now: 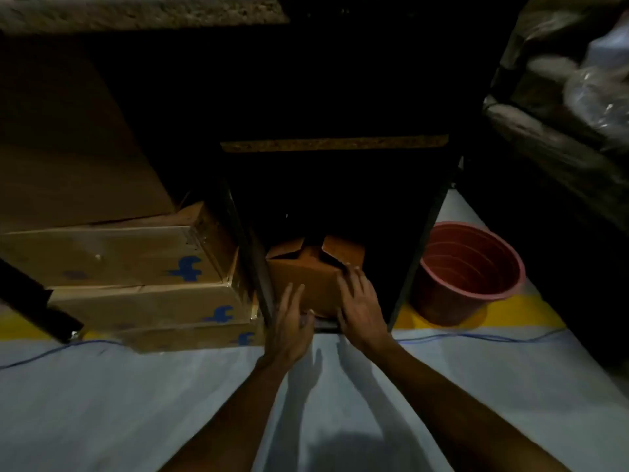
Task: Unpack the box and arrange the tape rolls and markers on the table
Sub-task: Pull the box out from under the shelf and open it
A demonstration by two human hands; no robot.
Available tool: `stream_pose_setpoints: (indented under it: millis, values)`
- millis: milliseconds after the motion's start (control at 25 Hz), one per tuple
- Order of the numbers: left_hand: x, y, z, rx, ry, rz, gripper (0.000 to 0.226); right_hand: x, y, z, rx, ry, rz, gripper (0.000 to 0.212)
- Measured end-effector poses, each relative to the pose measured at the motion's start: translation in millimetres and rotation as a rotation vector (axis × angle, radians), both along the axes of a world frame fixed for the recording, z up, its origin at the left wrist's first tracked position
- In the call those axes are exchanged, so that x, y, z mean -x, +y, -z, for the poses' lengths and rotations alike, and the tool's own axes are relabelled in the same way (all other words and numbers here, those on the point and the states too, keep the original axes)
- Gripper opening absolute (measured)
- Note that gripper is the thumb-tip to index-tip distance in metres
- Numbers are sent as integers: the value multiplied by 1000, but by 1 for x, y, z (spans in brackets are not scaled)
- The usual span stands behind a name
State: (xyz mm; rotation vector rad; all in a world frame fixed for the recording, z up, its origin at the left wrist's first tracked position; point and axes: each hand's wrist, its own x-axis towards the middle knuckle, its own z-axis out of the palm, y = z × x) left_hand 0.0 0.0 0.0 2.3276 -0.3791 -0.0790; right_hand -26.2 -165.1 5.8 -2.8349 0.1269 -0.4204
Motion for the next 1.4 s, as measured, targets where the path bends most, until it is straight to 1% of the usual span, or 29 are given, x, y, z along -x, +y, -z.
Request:
stream_pose_setpoints:
  millis: [40, 120, 160, 240, 360, 520, 600, 720, 760, 840, 960, 1000, 1040, 1080, 1120, 1160, 1200, 1240, 1320, 1400]
  values:
    - [1, 0, 1, 9, -12, 1, 60, -4, 3, 6, 61, 16, -39, 85]
    - [-2, -2, 0, -22, -14, 1, 61, -12, 6, 12, 93, 96, -50, 100]
    - [-2, -3, -2, -35, -6, 1, 61, -17, 8, 14, 106, 151, -57, 104]
    - [-2, -1, -5, -67, -18, -8, 64, -25, 9, 22, 198, 219, -65, 109]
    - [-6, 5, -12, -131, -29, 8, 75, -28, 7, 29, 256, 338, -69, 118]
    - [-20, 1, -18, -286, -102, 54, 98, -19, -15, 25, 376, 329, -114, 117]
    - [-27, -4, -22, -327, -148, 50, 105, -17, -27, 29, 412, 341, -130, 116]
    - [-39, -8, -29, -391, -141, 37, 114, -20, -38, 29, 457, 286, -133, 120]
    - [-43, -9, -30, -413, -142, 34, 117, -20, -41, 27, 452, 313, -138, 124]
    - [-52, -10, -35, -433, -144, 24, 122, -23, -47, 26, 442, 283, -183, 131]
    - [-65, -16, -36, -480, -126, 53, 127, -25, -52, 34, 335, 316, -178, 137]
    - [-68, -19, -34, -514, -110, 73, 126, -24, -52, 36, 315, 306, -178, 143]
    - [-71, -23, -31, -545, -81, 94, 125, -25, -54, 45, 297, 299, -175, 155]
    - [-71, -27, -26, -573, -43, 116, 123, -23, -52, 39, 277, 296, -172, 167]
    - [-71, -31, -21, -598, -12, 135, 119, -24, -54, 38, 281, 274, -179, 173]
    - [-69, -34, -14, -617, 6, 145, 117, -25, -53, 32, 290, 279, -189, 173]
    - [-66, -38, -8, -623, 5, 142, 115, -23, -55, 24, 331, 304, -199, 168]
    - [-62, -42, -3, -620, -8, 130, 114, -20, -56, 20, 351, 346, -193, 158]
    - [-50, -51, 0, -621, -49, 111, 112, -13, -64, 11, 384, 362, -224, 141]
    - [-39, -58, -1, -635, -81, 118, 107, -4, -71, 5, 360, 447, -235, 133]
